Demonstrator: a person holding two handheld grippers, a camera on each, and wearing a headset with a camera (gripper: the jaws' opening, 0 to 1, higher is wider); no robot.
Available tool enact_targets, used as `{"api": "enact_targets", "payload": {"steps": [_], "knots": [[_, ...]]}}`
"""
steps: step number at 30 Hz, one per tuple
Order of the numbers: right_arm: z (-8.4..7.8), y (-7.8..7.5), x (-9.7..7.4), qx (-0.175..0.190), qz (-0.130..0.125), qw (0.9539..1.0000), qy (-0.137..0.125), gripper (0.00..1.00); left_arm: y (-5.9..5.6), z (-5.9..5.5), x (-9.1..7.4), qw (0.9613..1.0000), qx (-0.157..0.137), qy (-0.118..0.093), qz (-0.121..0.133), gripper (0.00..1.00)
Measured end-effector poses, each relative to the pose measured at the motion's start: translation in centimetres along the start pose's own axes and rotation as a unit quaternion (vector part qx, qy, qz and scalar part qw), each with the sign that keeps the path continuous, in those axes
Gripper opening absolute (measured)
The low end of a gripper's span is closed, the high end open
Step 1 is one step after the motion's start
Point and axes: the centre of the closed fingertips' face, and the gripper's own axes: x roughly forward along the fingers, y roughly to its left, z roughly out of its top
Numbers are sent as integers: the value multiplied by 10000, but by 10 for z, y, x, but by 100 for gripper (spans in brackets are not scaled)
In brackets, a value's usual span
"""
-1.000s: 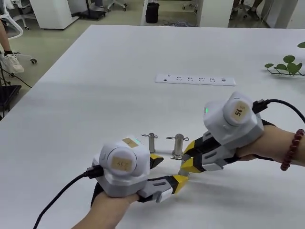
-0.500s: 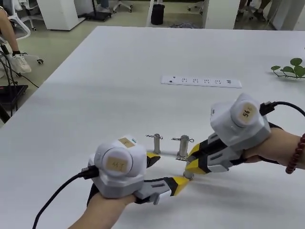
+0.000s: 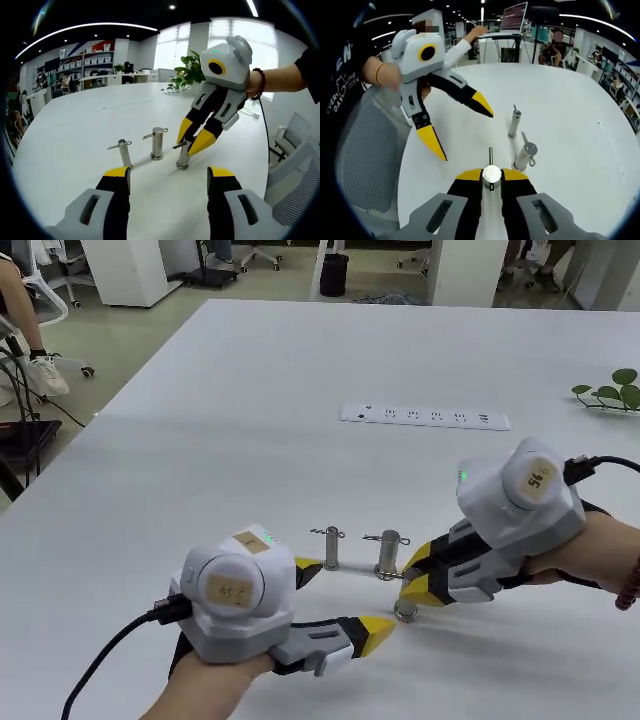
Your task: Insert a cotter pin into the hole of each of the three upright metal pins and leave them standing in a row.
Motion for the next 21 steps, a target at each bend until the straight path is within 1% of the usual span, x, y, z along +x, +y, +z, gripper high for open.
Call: {"api": "enact_targets", "payload": {"steps": [3, 7, 11, 14, 16, 19, 21], "knots": [[-2, -3, -3, -28, -3, 10000, 22, 8, 3, 0, -2, 10000, -12, 9, 66, 65], [-5, -6, -6, -80, -11, 9999, 85, 8, 5, -1, -5, 10000, -20, 24, 80, 69], [-10, -11, -9, -126, -37, 9998, 162, 8, 7, -2, -10, 9999, 103, 53, 101, 71], [-12, -15, -13, -143, -56, 9997, 205, 8, 7, -1, -13, 9999, 118, 31, 95, 73], [-13, -17, -14, -149, -68, 9996, 232, 8, 4, 0, -13, 10000, 84, -11, 47, 75], [-16, -18, -16, -190, -82, 9993, 299, 8, 3, 2, -15, 9999, 155, -35, 49, 77], [-17, -20, -18, -211, -83, 9992, 321, 8, 4, 3, -15, 9999, 151, -64, 34, 78]]}}
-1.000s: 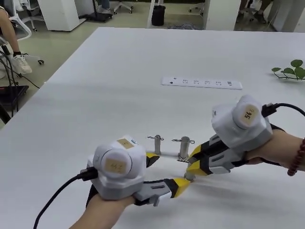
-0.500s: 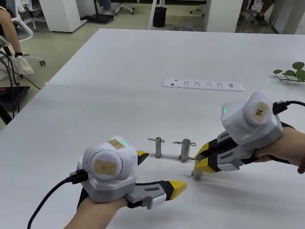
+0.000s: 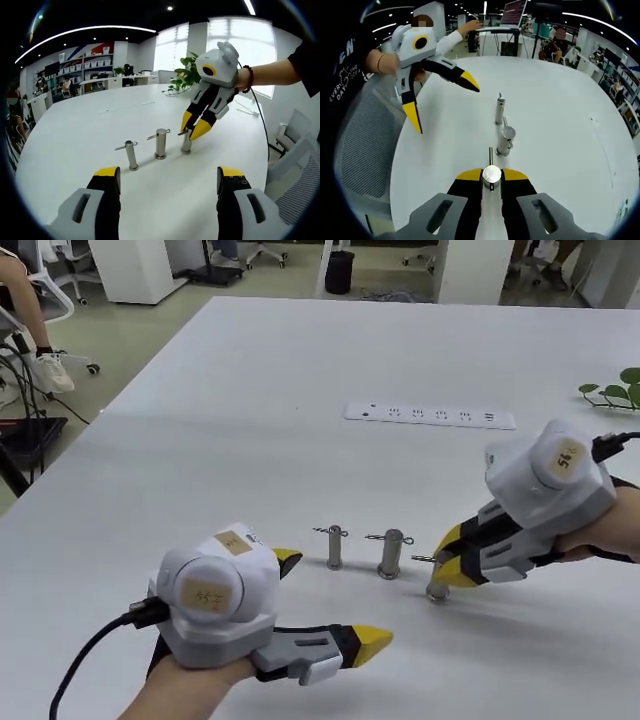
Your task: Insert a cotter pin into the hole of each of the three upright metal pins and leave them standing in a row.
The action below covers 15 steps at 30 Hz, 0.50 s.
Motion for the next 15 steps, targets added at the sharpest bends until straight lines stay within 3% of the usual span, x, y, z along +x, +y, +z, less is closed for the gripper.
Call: {"api": "enact_targets", "payload": {"steps": [15], "knots": [[-7, -17, -7, 17, -24, 10000, 77, 8, 8, 0, -5, 9999, 42, 21, 94, 82]]}}
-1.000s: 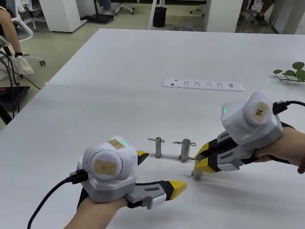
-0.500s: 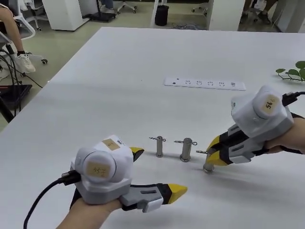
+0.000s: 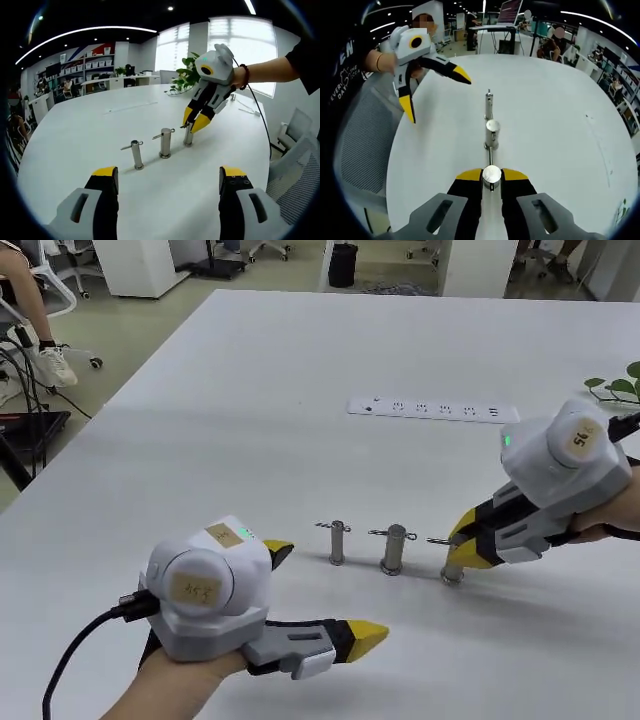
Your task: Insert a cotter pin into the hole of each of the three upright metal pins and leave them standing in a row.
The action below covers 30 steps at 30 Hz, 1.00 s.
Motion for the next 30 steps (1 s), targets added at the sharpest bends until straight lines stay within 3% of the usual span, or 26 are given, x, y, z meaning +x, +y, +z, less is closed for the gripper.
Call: {"api": "enact_targets", "payload": {"steps": [16, 30], "knots": [[-5, -10, 4, -88, 99, 9999, 97, 8, 11, 3, -1, 9998, -166, -67, 96, 81], [-8, -11, 3, -120, 200, 9996, 127, 9, 12, 3, 0, 9998, -171, -46, 75, 81]]}}
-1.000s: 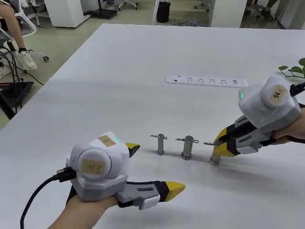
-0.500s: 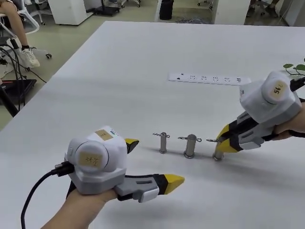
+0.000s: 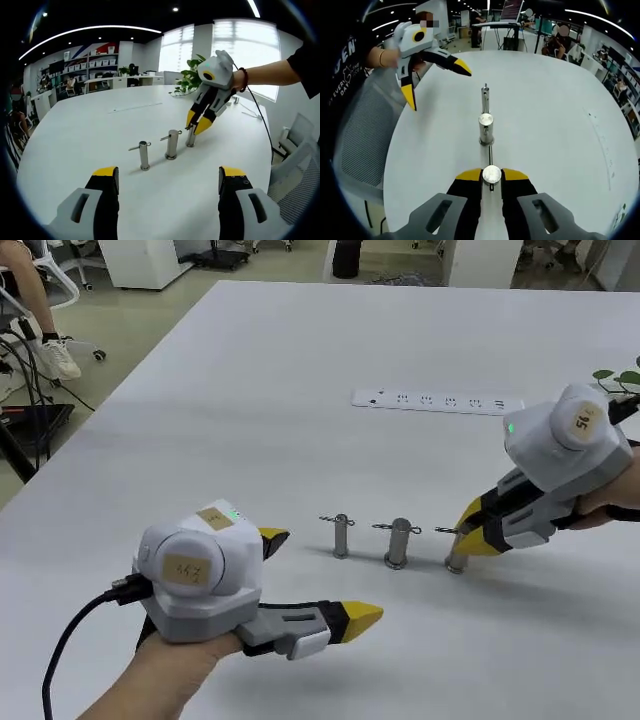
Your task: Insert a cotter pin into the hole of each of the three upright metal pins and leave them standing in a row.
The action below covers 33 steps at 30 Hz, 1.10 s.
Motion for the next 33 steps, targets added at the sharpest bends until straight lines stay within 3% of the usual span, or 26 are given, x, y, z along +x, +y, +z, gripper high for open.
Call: {"api": "enact_targets", "payload": {"steps": [7, 11, 14, 24, 29, 33], "knots": [[-3, -2, 2, -47, -108, 9999, 69, 15, 2, -1, -1, 10000, -6, 20, 15, 81], [4, -10, -3, 289, -505, 9980, -248, 21, 4, 2, -2, 10000, -16, -25, 20, 81], [9, -13, -8, 457, -710, 9953, -480, 31, 6, 4, -3, 10000, -24, -34, 48, 81], [22, 0, -31, 1156, -1106, 9815, -1051, 46, 13, 16, -8, 9997, -98, -144, 144, 82], [27, 11, -40, 1467, -1336, 9718, -1277, 52, 16, 23, -12, 9997, -87, -178, 171, 83], [31, 18, -45, 1735, -1551, 9614, -1469, 59, 17, 27, -15, 9996, -99, -197, 174, 85]]}}
